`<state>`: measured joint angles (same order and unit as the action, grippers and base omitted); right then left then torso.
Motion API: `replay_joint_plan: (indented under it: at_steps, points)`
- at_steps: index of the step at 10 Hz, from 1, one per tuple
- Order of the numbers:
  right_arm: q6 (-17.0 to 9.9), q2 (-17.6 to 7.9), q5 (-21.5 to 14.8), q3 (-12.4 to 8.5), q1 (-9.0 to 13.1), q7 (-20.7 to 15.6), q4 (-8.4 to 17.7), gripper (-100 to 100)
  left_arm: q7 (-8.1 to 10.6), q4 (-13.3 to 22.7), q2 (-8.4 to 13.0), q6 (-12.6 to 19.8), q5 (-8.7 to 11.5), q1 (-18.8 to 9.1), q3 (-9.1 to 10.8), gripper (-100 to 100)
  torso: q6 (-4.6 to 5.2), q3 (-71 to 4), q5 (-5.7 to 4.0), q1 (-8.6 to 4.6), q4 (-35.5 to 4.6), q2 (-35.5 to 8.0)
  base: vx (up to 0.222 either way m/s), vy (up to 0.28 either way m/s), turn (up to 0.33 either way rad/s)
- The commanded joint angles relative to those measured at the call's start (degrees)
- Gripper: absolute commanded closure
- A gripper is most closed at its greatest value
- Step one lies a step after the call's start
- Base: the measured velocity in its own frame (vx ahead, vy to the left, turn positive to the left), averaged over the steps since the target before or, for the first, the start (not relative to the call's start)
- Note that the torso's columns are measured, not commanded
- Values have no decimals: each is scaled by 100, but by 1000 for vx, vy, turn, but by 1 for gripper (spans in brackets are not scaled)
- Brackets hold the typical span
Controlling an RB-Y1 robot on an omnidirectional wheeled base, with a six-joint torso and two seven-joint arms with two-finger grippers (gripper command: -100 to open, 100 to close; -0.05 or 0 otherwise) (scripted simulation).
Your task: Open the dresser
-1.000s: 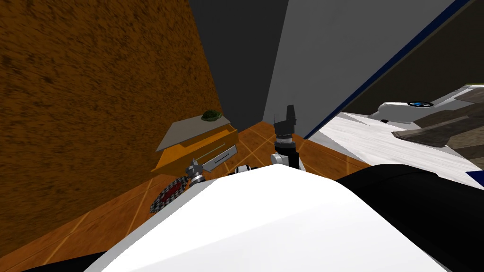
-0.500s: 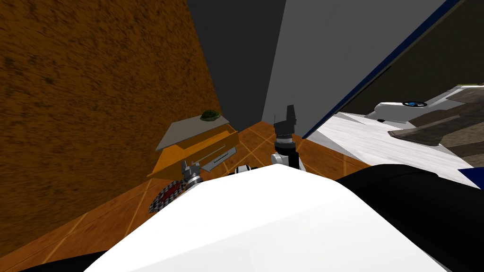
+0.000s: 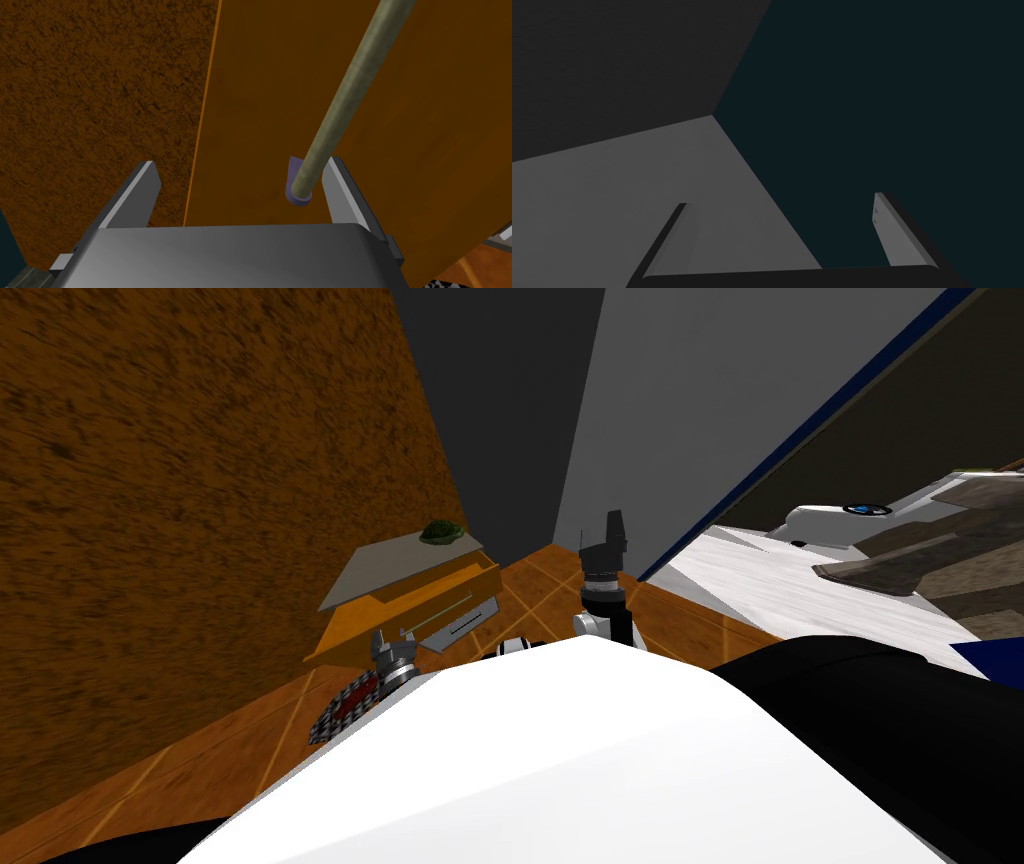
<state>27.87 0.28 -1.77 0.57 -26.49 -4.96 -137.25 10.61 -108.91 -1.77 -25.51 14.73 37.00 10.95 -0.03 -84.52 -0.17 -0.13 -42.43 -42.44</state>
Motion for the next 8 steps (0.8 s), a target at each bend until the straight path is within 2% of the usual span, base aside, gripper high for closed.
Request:
replay_joint_plan:
  at_steps: [1, 2, 3, 8]
  points:
    - [0, 0, 0, 0, 0, 0, 0, 0, 13, -286, 6, 147, 32, 106, 28, -100, -3, 1, -14, -9, -10, -7, 13, -5, -1]
    - [0, 0, 0, 0, 0, 0, 0, 0, 10, -212, 1, 184, 29, 112, 18, -100, -2, 6, -18, -17, -14, -16, 8, 2, 2]
    - [0, 0, 0, 0, 0, 0, 0, 0, 8, -210, -2, 199, 28, 123, 15, 0, 1, 8, -8, -14, -7, -14, 0, 0, 0]
    - [0, 0, 0, 0, 0, 0, 0, 0, 5, -171, -7, 233, 27, 142, 9, 0, 3, -4, 12, 8, 11, 13, 0, 0, 0]
